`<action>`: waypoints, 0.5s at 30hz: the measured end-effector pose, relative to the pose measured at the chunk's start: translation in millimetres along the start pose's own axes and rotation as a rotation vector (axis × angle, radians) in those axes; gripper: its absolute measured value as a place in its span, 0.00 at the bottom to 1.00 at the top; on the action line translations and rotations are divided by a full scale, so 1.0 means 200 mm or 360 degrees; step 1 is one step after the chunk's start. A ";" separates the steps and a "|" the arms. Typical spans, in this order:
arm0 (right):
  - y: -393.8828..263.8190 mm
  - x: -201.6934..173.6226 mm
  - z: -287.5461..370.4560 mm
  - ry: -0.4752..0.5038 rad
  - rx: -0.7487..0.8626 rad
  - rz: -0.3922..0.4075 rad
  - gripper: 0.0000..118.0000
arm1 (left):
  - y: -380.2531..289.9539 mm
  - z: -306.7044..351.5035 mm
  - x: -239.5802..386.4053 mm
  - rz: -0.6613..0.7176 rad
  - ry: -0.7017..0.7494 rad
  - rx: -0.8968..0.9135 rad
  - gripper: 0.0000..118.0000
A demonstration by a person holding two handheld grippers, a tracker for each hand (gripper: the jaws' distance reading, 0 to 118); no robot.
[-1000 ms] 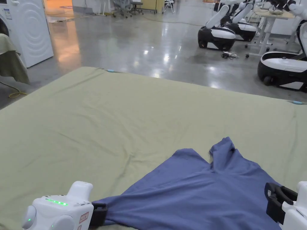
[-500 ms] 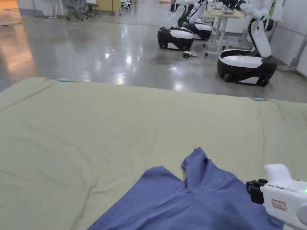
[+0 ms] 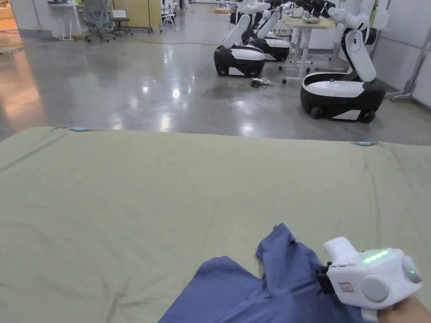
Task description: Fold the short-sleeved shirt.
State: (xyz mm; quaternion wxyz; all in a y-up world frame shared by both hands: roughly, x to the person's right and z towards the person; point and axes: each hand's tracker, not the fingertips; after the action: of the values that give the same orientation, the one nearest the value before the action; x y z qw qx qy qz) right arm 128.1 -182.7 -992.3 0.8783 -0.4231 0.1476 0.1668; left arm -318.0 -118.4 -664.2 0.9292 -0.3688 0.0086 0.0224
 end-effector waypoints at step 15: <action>0.06 0.21 1.29 0.0037 0.0676 -0.0352 0.08 | 0.60 0.19 0.01 -0.0090 -0.0094 0.0428 0.00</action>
State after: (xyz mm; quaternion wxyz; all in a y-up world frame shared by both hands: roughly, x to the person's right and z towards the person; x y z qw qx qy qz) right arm 192.0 35.4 -863.5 0.9588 -0.2442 0.1422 0.0300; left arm -321.6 -4.6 -718.6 0.9704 -0.2402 -0.0264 0.0058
